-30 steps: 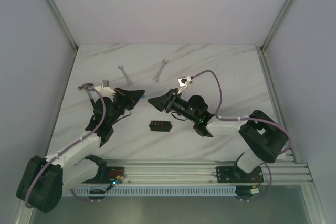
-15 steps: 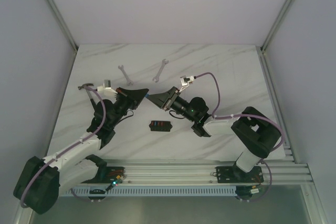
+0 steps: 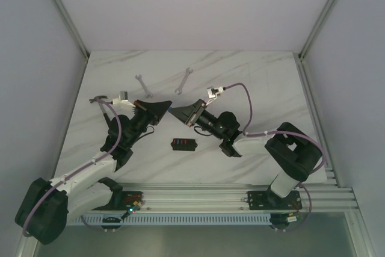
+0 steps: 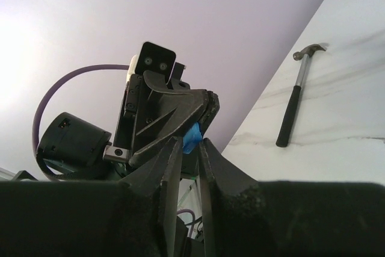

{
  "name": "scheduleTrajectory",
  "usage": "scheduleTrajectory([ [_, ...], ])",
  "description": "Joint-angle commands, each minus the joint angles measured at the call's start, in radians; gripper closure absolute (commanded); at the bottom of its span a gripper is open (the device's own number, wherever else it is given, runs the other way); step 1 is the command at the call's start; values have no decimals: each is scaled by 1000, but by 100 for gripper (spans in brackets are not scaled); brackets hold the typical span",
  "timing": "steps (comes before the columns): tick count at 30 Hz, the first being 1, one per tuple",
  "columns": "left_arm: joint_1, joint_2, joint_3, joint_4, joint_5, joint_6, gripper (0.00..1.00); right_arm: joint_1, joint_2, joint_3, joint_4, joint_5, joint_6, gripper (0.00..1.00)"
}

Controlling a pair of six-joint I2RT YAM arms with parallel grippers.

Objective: Snap on the fuse box
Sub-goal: Pick up the fuse from the center of the board.

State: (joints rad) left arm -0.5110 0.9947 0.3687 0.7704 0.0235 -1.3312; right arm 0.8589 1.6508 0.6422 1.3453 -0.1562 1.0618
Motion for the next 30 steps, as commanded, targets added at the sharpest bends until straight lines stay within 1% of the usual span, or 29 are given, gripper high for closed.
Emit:
scheduleTrajectory([
  [1, -10, 6, -11, 67, -7, -18, 100, -3, 1, 15, 97, 12, -8, 79],
  [5, -13, 8, -13, 65, -2, -15, 100, -9, -3, 13, 100, 5, -14, 86],
  [7, -13, 2, -20, 48, -7, -9, 100, -13, -8, 9, 100, -6, -19, 94],
  [8, -12, -2, -23, 32, -15, -2, 98, -15, -13, 5, 93, -11, -26, 98],
  [9, -12, -9, -26, 15, -26, 12, 93, -18, -19, 3, 76, -17, -33, 100],
  [12, -12, -38, -18, -73, -69, 80, 81, -31, -54, 5, -26, -55, -76, 100],
  [15, -11, -65, 5, -204, -120, 174, 72, -42, -101, 16, -215, -77, -154, 100],
  [16, -11, -69, 10, -249, -129, 209, 69, -45, -139, 19, -291, -80, -184, 100],
  [19, -11, -72, 22, -358, -145, 288, 62, -49, -207, 69, -580, -74, -293, 100],
  [23, -10, -58, 23, -460, -117, 373, 53, -49, -282, 152, -938, 1, -410, 100],
  [28, -9, -18, 35, -558, -64, 453, 44, -48, -292, 297, -1385, 115, -512, 100],
  [30, -10, 12, 42, -578, -30, 481, 42, -46, -286, 341, -1500, 154, -528, 100],
])
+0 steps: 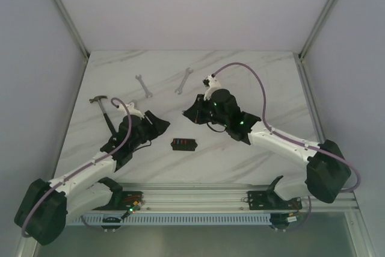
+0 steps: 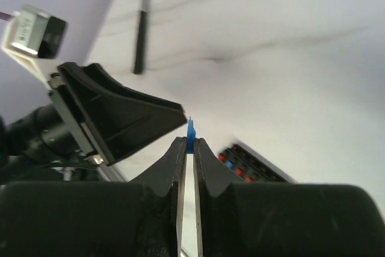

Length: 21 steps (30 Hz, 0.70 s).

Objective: Snap on the fuse box
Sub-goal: Pick up the fuse from the center of the board.

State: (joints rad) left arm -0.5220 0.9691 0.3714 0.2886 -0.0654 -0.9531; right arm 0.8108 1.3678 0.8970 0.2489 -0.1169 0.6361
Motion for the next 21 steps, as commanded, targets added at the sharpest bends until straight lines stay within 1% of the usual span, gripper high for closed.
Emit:
scheduleTrajectory([
  [1, 2, 57, 48, -110, 73, 114, 42, 2, -1, 103, -460, 138, -82, 100],
  [4, 2, 120, 62, -123, 127, 130, 42, 2, 22, 141, -565, 144, -69, 100],
  [7, 1, 184, 80, -122, 176, 138, 42, 4, 53, 165, -631, 142, -65, 100],
  [12, 1, 233, 97, -110, 241, 139, 42, 17, 125, 226, -730, 167, -72, 100],
  [16, 0, 264, 77, -61, 291, 101, 42, 34, 166, 257, -757, 163, -73, 100],
  [21, -3, 320, 48, 29, 363, 39, 42, 48, 262, 316, -818, 184, -88, 100],
])
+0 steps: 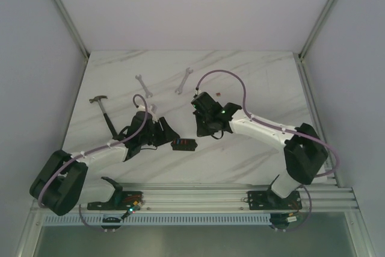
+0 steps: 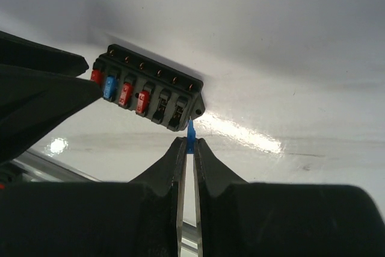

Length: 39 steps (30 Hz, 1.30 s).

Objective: Snap on the fuse box
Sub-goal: Pick up the fuse from the center of the board, then install the fuse at the fuse box base.

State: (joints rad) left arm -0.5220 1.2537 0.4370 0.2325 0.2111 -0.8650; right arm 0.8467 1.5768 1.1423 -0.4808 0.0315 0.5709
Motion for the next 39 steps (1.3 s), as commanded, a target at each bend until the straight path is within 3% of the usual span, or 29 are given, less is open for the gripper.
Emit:
scheduleTrajectory([
  [1, -6, 42, -20, 98, 101, -62, 42, 14, 65, 86, -106, 43, -26, 100],
  [14, -88, 54, -64, 150, 117, -152, 42, 56, 170, 190, -212, 51, -27, 100],
  [24, -84, -57, 3, -121, -39, -35, 41, 97, 195, 218, -267, 94, 10, 100],
  [39, -78, -17, 33, -127, -24, -9, 36, 115, 258, 255, -264, 144, 21, 100],
])
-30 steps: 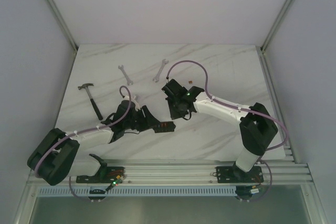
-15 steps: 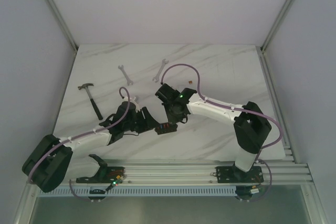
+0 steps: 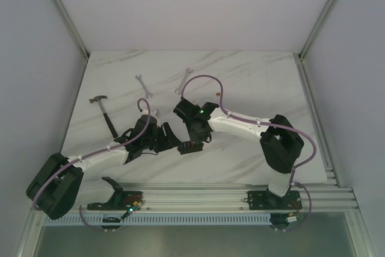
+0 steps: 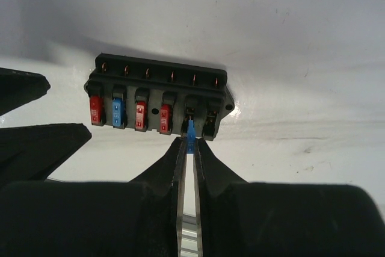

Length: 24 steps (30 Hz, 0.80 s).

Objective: Snap on the fuse box
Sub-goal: Install the fuse at the fuse box base.

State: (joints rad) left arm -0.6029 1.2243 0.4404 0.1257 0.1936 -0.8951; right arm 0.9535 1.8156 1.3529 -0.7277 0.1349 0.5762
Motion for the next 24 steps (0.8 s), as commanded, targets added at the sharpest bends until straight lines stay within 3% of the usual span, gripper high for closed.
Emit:
scheduleTrajectory([
  [1, 3, 17, 31, -19, -3, 20, 35, 8, 19, 48, -16, 42, 17, 100],
  [24, 3, 73, 33, 16, 45, 13, 30, 13, 56, 33, -11, 40, 21, 100],
])
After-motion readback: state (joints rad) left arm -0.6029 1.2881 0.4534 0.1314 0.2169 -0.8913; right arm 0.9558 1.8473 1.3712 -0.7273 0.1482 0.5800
